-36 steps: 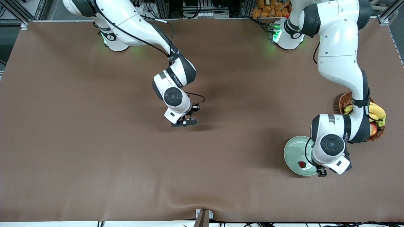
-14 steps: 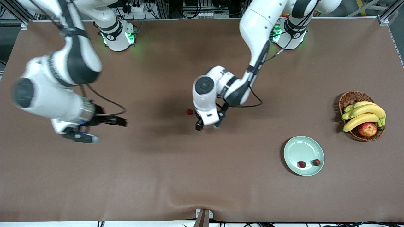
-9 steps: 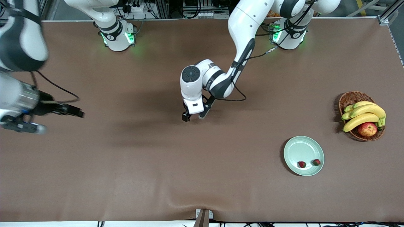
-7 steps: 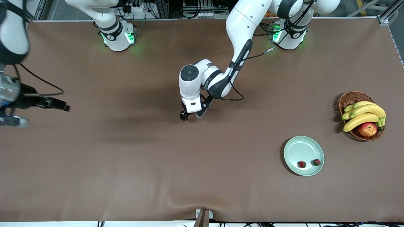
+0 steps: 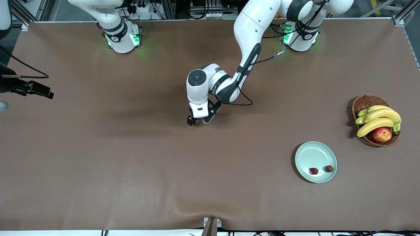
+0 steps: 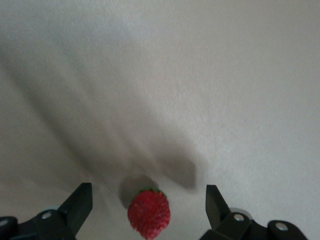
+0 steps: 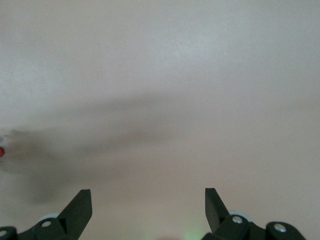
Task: Collect all strawberries into plate
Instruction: 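Grasp the third strawberry with the left gripper while the right gripper retracts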
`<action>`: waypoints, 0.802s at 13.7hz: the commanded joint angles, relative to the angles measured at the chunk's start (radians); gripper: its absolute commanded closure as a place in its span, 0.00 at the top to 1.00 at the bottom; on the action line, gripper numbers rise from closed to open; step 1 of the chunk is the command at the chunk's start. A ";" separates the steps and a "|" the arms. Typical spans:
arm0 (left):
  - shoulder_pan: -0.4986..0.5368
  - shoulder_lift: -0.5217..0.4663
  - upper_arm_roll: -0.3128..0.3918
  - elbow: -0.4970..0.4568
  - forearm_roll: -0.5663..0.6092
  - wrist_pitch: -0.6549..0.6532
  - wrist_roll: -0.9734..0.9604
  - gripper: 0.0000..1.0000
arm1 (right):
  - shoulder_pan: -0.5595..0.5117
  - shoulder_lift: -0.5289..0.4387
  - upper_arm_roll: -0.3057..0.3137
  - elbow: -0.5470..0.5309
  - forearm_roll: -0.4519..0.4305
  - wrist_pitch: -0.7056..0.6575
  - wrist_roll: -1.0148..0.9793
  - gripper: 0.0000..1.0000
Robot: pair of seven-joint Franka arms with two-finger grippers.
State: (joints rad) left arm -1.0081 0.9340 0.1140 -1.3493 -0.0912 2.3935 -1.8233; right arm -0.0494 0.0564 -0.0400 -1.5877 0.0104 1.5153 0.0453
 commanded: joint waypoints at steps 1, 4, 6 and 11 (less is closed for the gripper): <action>-0.014 0.009 0.001 0.013 -0.005 0.006 0.018 1.00 | -0.030 -0.068 0.014 -0.070 -0.021 0.000 -0.034 1.00; -0.014 0.009 0.001 0.013 -0.005 0.006 0.021 0.78 | -0.032 -0.142 0.014 -0.077 -0.023 -0.091 -0.036 1.00; -0.014 0.009 0.003 0.012 0.007 0.006 0.050 0.08 | -0.032 -0.153 0.012 -0.045 -0.012 -0.118 -0.038 1.00; -0.014 -0.001 0.003 0.012 0.011 -0.004 0.055 0.00 | 0.000 -0.148 0.015 0.063 -0.007 -0.193 -0.027 1.00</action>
State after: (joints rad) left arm -1.0188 0.9326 0.1108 -1.3463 -0.0904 2.3913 -1.7807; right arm -0.0592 -0.1042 -0.0293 -1.5685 0.0083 1.3450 0.0235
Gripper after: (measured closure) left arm 0.674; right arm 0.000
